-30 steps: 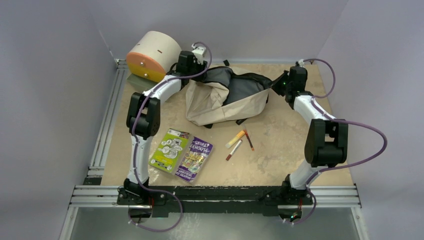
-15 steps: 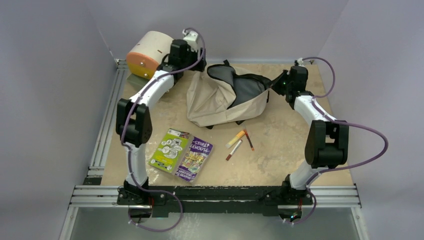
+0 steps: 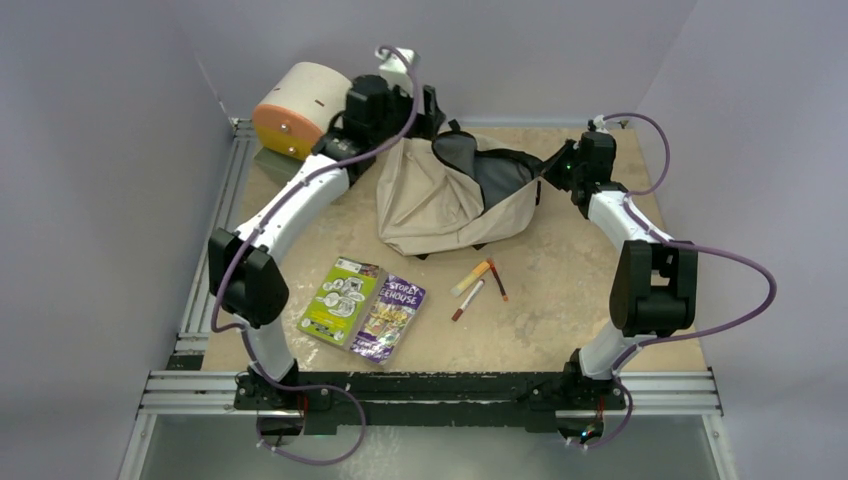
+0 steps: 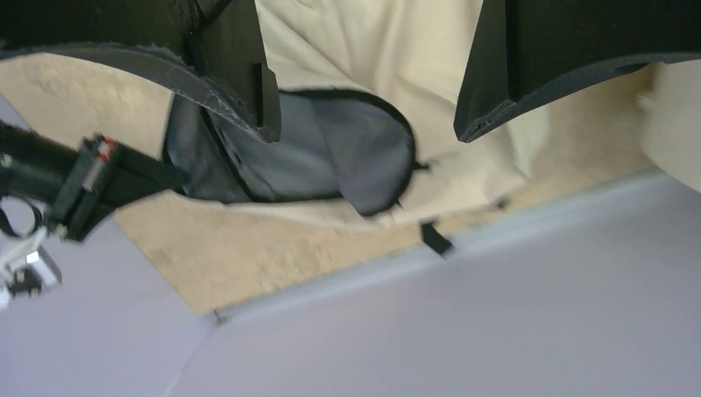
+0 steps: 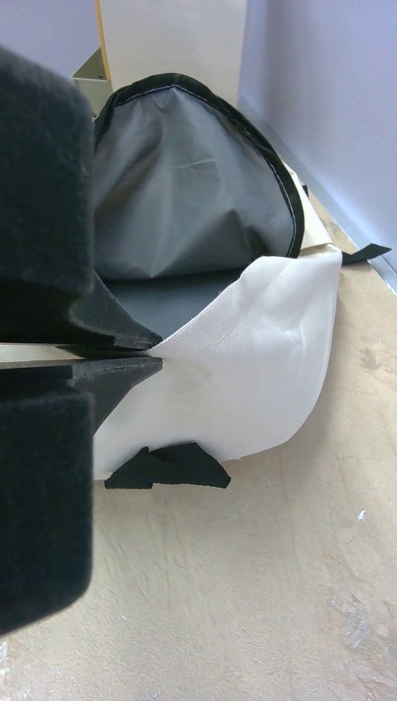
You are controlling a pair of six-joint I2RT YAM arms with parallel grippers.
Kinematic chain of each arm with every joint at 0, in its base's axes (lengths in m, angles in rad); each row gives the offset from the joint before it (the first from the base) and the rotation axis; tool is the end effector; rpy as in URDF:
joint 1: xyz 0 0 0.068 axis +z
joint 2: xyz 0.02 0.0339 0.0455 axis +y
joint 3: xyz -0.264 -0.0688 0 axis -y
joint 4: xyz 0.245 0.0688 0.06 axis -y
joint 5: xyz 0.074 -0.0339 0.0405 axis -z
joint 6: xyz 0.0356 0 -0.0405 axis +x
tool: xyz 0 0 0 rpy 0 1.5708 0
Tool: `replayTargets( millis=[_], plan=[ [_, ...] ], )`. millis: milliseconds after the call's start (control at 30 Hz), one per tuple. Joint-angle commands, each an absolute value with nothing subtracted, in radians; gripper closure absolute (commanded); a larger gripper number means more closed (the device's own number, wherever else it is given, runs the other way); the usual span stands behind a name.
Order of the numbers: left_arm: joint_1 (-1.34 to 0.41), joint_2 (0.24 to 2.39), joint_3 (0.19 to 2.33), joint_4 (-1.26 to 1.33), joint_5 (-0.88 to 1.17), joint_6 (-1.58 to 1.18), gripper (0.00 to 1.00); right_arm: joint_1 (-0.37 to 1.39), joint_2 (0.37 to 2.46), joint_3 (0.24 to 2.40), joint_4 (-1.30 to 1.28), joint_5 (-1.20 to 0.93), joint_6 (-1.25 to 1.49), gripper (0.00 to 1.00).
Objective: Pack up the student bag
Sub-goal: Adjust the student bag at the center of the board.
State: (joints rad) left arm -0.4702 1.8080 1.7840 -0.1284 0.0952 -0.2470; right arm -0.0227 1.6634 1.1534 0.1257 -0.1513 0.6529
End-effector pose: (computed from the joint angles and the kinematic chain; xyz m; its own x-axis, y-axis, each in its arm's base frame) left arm 0.3877 -0.2008 0.4076 -0.2620 -0.1399 -0.9549 0.4855 0.8360 -0.2557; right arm 0.3888 -0.0035 0.2682 -0.3690 0.6091 -0.7021 0.1346 0.7824 0.6081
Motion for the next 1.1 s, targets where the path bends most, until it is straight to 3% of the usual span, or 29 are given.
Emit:
replayTargets(
  millis=[0,467,867,1067],
  plan=[
    [-0.581,1.793,1.713,-0.168,-0.081,-0.356,0.23,-0.028,1.653,1.184,0.183,-0.163,0.634,0.92],
    [-0.728,1.918,1.641,-0.189,-0.423,-0.759,0.21,-0.028,1.662,1.188,0.173,-0.184,0.622,0.90],
    [-0.769,1.965,1.608,-0.017,-0.336,-0.682,0.20,-0.028,1.684,1.190,0.161,-0.209,0.599,0.87],
    [-0.826,1.975,1.615,0.184,-0.222,-0.474,0.19,-0.028,1.696,1.177,0.197,-0.253,0.603,0.93]
  ],
)
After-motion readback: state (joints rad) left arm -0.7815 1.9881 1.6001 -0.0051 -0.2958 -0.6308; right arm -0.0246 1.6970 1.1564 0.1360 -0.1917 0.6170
